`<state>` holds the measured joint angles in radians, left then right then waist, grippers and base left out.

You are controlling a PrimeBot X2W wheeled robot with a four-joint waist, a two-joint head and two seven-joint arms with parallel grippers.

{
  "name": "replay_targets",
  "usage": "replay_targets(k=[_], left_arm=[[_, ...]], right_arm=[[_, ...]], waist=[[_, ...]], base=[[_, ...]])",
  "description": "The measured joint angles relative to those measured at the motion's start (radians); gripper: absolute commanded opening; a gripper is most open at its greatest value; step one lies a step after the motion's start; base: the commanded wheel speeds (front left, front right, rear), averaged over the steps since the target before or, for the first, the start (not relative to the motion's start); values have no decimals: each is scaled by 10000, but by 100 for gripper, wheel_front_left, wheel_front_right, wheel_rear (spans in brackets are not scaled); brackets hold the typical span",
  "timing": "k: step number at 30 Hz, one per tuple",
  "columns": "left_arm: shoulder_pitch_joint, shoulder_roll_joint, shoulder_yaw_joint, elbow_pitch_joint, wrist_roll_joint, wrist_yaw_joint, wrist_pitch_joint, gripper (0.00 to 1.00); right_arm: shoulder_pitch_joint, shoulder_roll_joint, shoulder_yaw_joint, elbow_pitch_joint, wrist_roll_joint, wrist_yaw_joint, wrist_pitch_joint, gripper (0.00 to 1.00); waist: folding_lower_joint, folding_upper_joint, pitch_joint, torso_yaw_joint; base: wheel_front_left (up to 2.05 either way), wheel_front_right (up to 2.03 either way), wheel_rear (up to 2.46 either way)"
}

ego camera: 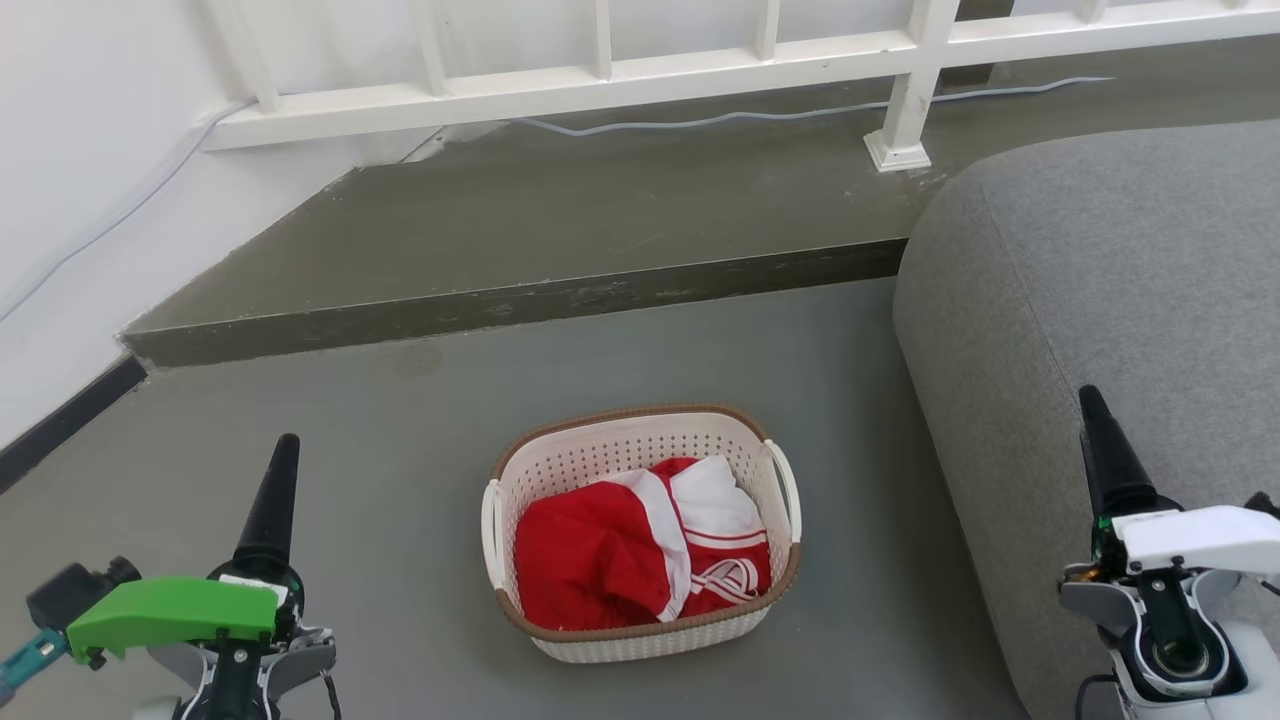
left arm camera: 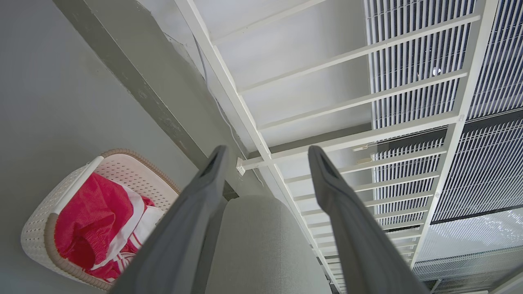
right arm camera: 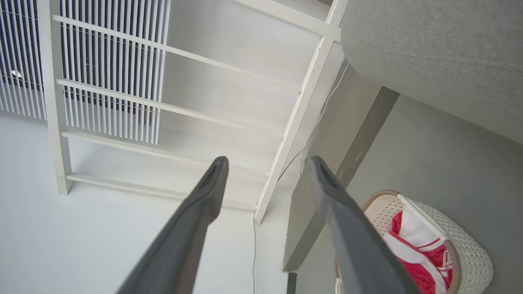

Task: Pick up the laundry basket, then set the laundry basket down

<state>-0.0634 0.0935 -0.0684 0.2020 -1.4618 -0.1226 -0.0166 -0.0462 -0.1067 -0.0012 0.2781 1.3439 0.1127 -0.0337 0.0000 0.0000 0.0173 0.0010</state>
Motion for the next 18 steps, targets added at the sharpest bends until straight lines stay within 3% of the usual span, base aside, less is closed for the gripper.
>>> replay_targets(k=[15,18], left_arm=[[-214,594,-706,-86,2709,17,-598,100],[-296,650,-842,-128,3241,180,-696,100]], right_arm=[[-296,-431,731,-207,-2566,-520,-420,100],[-336,-483,871,-259,-3095,-621,-512,100]], waist=[[0,0,14,17],[0,0,15,18]], base=[[0,0,0],[0,0,0]])
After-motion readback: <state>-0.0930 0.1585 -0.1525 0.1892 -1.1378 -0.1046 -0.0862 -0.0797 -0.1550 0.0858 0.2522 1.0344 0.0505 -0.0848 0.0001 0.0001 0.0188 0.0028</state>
